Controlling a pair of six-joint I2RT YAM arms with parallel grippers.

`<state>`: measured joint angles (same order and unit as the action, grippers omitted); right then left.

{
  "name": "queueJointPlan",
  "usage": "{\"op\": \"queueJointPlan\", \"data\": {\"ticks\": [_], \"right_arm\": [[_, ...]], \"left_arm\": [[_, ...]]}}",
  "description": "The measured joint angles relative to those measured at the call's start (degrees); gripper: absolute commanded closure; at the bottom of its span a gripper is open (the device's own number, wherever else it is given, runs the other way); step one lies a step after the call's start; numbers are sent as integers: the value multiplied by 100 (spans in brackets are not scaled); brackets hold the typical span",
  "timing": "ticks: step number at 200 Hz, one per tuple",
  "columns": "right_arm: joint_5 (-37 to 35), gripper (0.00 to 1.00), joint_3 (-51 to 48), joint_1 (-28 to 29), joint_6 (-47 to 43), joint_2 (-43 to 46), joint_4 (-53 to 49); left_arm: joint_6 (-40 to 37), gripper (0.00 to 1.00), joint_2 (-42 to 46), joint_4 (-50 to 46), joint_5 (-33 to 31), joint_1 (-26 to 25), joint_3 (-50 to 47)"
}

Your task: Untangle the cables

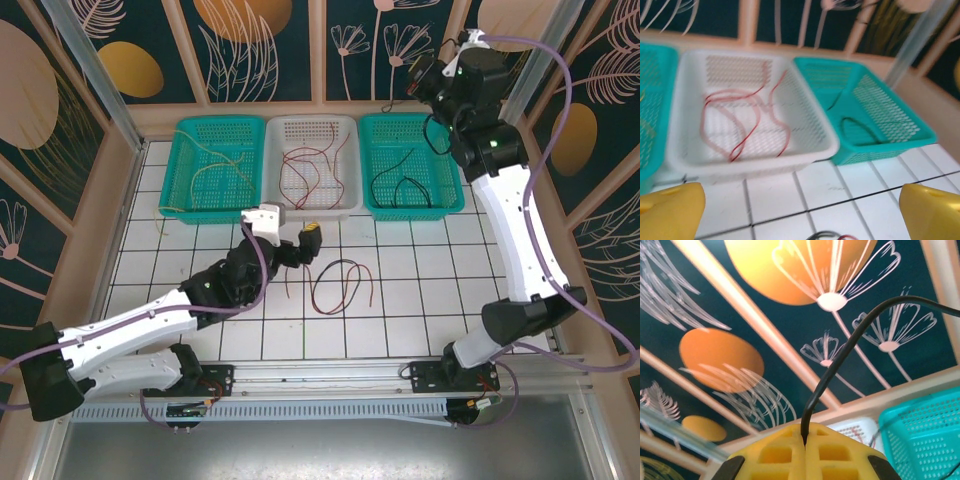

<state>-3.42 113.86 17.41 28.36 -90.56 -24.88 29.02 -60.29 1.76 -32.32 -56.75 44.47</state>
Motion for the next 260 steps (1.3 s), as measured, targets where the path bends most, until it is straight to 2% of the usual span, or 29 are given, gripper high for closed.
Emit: {"op": "queueJointPlan", "data": {"ticks": [26,70,106,137,163,190,209,236,260], "right_arm": [[26,100,127,-269,-212,-544,-2],[186,100,35,-632,-474,-1370,-79],[219,55,289,-769,-769,-2094,-348],[151,53,706,-780,-992,-2743,-745],[146,53,785,-778,-1025,-2800,-977],[131,56,588,-697,-1054,-2496,-944],[76,56,-302,-426,-1073,-1753,-706],[-2,56,-1871,417,-1091,-350,-295],[37,56,-3158,1333,-997,791,177]], "left_arm": [[752,5,61,-824,114,343,-2],[1322,6,155,-1329,511,352,0],[1561,6,-258,-1626,857,352,42],[1742,7,-529,-1884,1040,363,66],[1818,8,-608,-2065,1093,433,157],[1888,9,-695,-2162,1115,584,240],[1921,14,-809,-2173,1259,699,240],[1827,22,-1187,-2140,1631,743,258],[1753,25,-1683,-2131,1910,743,297]]}}
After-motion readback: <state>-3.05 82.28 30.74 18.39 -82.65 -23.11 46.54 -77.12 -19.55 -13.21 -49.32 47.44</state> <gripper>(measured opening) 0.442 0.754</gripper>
